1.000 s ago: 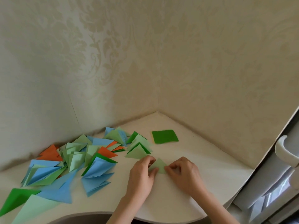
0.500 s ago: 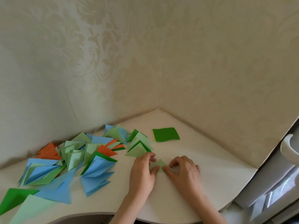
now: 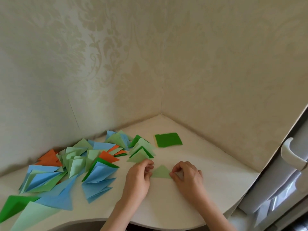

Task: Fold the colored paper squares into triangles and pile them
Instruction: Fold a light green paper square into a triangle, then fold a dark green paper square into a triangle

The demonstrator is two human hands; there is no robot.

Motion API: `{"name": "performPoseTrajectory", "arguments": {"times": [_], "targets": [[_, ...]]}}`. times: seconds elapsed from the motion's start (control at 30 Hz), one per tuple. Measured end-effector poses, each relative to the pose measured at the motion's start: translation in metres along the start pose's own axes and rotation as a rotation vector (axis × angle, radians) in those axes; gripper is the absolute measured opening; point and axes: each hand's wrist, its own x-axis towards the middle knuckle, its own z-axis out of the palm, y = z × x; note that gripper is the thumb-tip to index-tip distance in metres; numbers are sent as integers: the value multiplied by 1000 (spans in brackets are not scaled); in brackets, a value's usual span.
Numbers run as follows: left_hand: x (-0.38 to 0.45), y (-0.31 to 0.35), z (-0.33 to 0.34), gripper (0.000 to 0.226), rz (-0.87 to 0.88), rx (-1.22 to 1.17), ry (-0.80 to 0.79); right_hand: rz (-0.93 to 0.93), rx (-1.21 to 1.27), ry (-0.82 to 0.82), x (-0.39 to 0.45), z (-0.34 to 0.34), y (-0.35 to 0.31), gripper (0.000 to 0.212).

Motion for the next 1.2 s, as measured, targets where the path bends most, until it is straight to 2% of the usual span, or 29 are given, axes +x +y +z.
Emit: {"name": "performPoseTrajectory", "arguments": {"times": [0.13,0.2,0.3,0.43,0.6,0.7,0.77,0.83,1.03,1.2], "targets": [[-10,12,5,25,130,211,99,-24,-2,42,-2,2,0,14],[-11,19,10,31,113,256,116,-39,-6,53,-3,3,1,12],[-7,24,16,39,3,210,76,-47,-25,66,-3,4,2,9],[-1,26,16,32,-81,113,13,-63,-34,79,-3,5,2,9],[-5,24,15,24,39,133,90,-81,-18,111,-4,5,4,11],[-8,19,10,24,87,87,124,-75,111,161,-1,5,4,18],[-3,8,2,23,92,62,158,-134,127,255,4,5,1,19],[1,-4,-9,20,82,74,185,-214,41,295,13,3,-6,13],[11,-25,-30,14,18,91,196,-216,-175,70,65,4,-21,46],[24,-26,-25,17,-7,75,172,-220,-279,3,99,13,-22,56]]}}
